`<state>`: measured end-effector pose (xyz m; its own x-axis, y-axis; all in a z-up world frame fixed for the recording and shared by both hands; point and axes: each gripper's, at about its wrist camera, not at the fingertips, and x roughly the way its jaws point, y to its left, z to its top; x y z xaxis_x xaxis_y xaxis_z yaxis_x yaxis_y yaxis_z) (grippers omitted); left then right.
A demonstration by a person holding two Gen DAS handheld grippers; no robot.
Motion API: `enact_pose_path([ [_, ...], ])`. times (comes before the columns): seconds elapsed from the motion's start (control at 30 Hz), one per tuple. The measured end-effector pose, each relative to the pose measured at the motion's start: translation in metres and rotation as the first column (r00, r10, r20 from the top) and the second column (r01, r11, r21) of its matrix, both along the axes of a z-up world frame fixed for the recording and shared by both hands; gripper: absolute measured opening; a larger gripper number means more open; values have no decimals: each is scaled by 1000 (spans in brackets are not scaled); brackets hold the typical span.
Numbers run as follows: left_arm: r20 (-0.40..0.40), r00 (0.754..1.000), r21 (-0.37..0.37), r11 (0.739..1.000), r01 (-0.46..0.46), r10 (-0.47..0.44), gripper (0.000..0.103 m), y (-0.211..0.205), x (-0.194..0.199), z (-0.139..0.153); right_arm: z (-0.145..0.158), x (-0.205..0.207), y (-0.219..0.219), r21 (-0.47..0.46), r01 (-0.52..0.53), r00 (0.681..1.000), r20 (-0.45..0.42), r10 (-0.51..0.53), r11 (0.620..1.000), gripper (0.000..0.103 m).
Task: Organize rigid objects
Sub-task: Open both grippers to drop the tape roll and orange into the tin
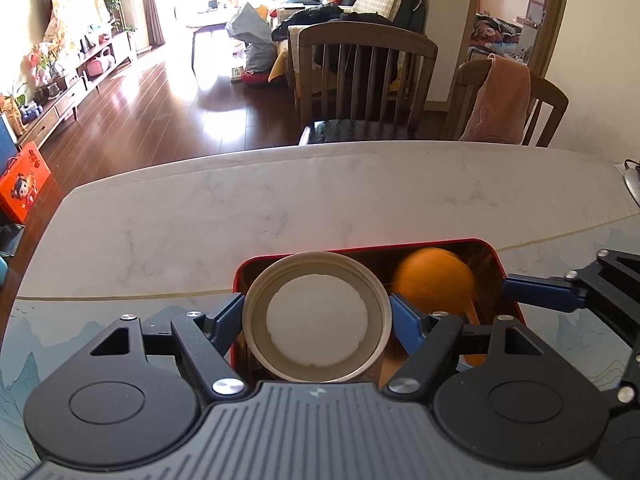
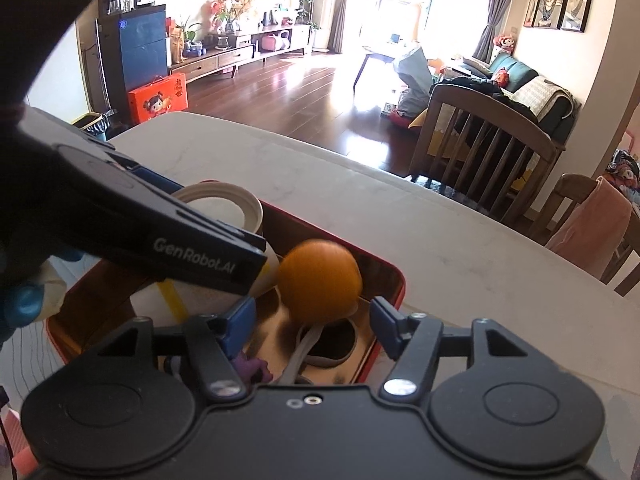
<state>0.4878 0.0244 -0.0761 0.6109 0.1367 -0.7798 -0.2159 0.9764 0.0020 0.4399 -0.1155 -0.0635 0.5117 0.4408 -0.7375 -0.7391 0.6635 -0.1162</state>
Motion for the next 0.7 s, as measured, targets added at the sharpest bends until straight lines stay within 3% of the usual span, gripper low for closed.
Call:
enact_pose_path([
  [0.4,43,999,-3,1000,14,-14,77,-3,-15,15,21,-8,-26,59,64,997,-43,-61,996,67],
  [0.7,94,994,0,998,62,-62,77,-11,-51,37,41,-27,-41,104,111,992,-71,-104,988,74],
])
